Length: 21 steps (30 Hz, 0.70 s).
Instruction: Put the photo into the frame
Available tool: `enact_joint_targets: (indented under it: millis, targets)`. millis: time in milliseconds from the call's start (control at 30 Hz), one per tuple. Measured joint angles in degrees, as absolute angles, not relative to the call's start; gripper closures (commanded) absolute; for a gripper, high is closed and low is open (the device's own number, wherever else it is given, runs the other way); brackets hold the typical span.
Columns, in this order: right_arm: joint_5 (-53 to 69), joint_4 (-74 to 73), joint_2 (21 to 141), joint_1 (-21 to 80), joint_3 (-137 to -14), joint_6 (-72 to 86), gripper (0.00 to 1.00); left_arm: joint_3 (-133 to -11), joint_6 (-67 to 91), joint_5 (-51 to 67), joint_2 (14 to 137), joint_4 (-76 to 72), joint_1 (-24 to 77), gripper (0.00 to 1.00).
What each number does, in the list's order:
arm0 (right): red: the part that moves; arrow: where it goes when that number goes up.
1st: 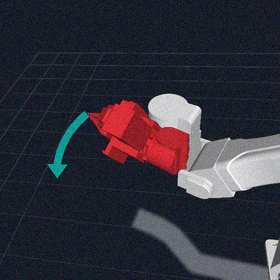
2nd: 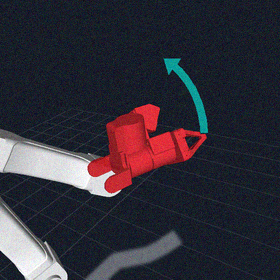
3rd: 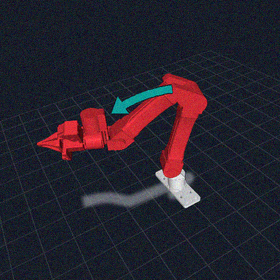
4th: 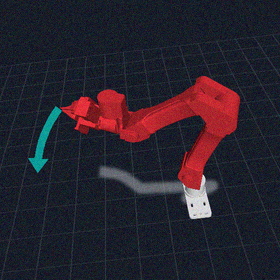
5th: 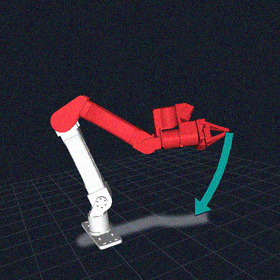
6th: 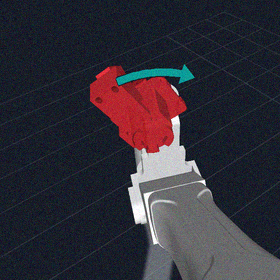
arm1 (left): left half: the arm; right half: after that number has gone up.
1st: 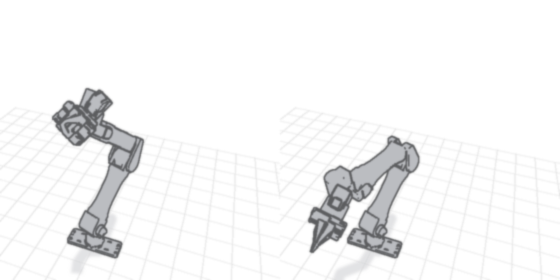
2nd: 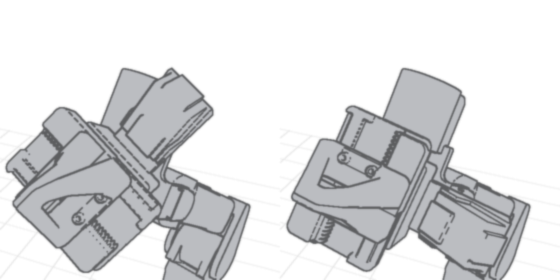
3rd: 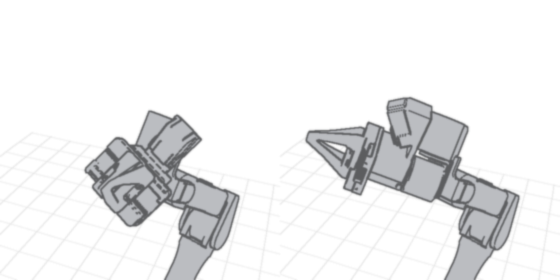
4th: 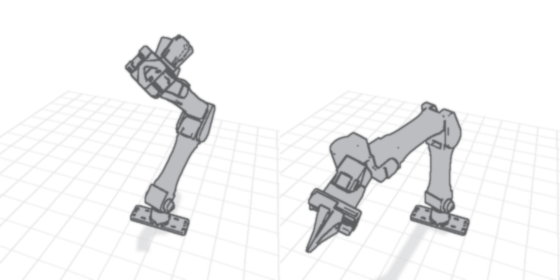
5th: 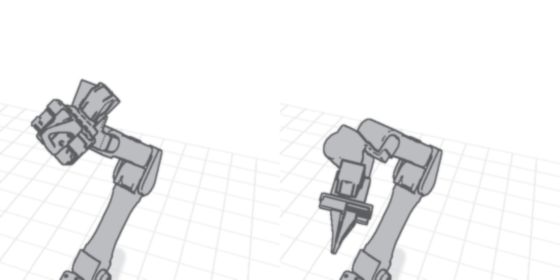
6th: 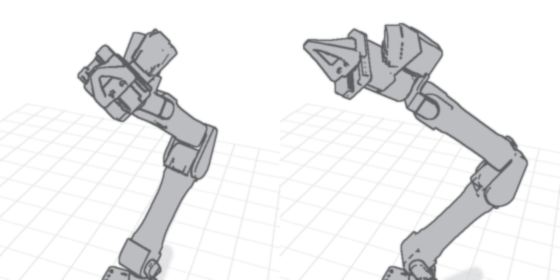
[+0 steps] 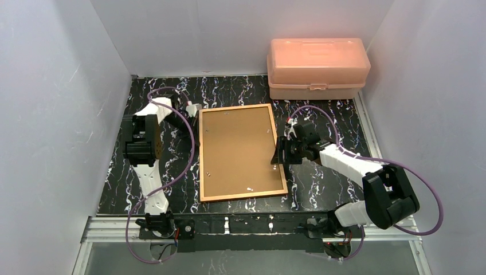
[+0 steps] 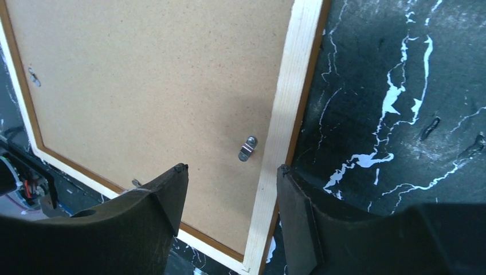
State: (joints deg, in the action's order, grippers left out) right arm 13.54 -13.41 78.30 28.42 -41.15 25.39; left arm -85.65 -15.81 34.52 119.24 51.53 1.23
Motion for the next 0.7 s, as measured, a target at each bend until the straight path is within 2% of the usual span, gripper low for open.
enact_joint_targets:
  millis: [100,200,267,500,700]
  targets:
    - [14.7,-13.0,78.3,28.6,-41.6,25.8,0.42,-88.0,-15.6,33.6,119.7,50.3,1.1,0.87]
    - [16.1,-10.9,78.8,30.0,-42.9,27.1,0.42,-89.6,-16.0,33.5,119.3,50.8,0.7,0.70]
    - [17.1,-9.3,81.1,32.5,-45.8,27.7,0.41,-89.2,-16.7,33.7,118.0,51.7,0.5,0.63]
    - [22.0,-0.3,96.5,44.0,-60.0,28.1,0.38,-76.6,-18.9,34.4,107.6,54.9,0.1,0.61]
    - [26.3,3.8,106.4,51.2,-66.0,28.3,0.38,-72.6,-19.4,34.7,107.8,54.9,0.4,0.65]
